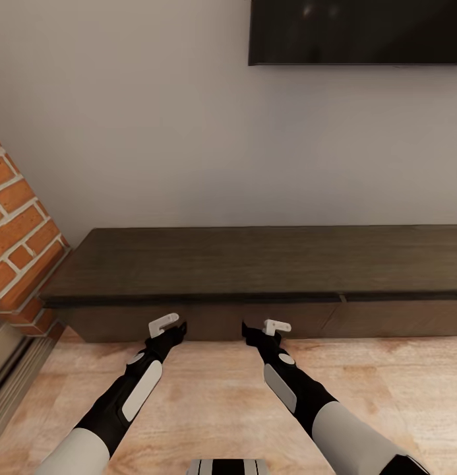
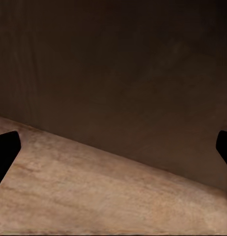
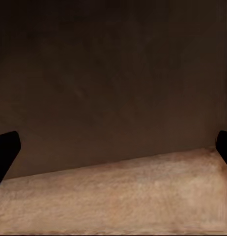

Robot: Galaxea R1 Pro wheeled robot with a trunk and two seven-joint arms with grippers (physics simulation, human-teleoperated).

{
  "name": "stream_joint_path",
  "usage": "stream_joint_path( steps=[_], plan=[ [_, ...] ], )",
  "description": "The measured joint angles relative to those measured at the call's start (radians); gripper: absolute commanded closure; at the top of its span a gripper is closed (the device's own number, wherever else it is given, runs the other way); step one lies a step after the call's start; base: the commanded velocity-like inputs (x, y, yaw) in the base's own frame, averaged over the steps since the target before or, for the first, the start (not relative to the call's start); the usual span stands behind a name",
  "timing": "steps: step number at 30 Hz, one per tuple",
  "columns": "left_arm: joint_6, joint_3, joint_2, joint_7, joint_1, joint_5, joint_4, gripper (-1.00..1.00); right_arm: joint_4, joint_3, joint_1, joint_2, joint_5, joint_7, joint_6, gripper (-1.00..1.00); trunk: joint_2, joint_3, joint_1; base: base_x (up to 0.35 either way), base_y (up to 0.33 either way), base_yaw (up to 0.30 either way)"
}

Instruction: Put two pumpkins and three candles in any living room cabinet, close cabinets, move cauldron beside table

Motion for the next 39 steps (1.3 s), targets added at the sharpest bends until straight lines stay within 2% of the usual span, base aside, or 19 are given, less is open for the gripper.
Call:
stream_joint_path(
  steps=[11,29,31,34,37,39],
  plan=[
    [0.009,0.009,-0.001,0.000,0.000,0.015,0.000,-1.00,0.000,0.000,0.000,0.000,0.000,0.000,0.000,-1.00,0.000,0.000,0.000,-0.252,0.000,0.000],
    [0.020,0.004,-0.002,0.000,0.000,0.012,-0.008,-1.00,0.000,0.000,0.000,-0.001,-0.001,-0.001,0.006,-1.00,0.000,0.000,0.000,-0.145,-0.006,0.000],
    [0.054,0.009,-0.001,0.000,0.000,0.013,-0.019,-1.00,-0.001,0.000,0.000,-0.002,-0.002,-0.003,0.010,-1.00,0.000,0.000,0.000,-0.011,-0.003,0.000],
    [0.146,0.026,0.001,0.002,0.000,0.011,-0.078,-1.00,-0.005,-0.004,0.000,-0.004,-0.003,-0.004,0.013,-1.00,0.000,0.000,-0.001,-0.004,-0.001,0.000],
    [0.268,0.052,0.001,0.010,0.000,0.010,-0.159,-1.00,-0.007,-0.006,0.000,-0.006,-0.003,-0.004,0.028,-1.00,0.000,0.000,-0.001,-0.001,0.000,0.000],
    [0.381,0.085,0.002,0.013,0.001,0.009,-0.222,-1.00,-0.011,-0.007,0.000,-0.006,-0.003,-0.004,0.052,-1.00,0.000,0.004,-0.001,0.000,0.000,0.000]
  ],
)
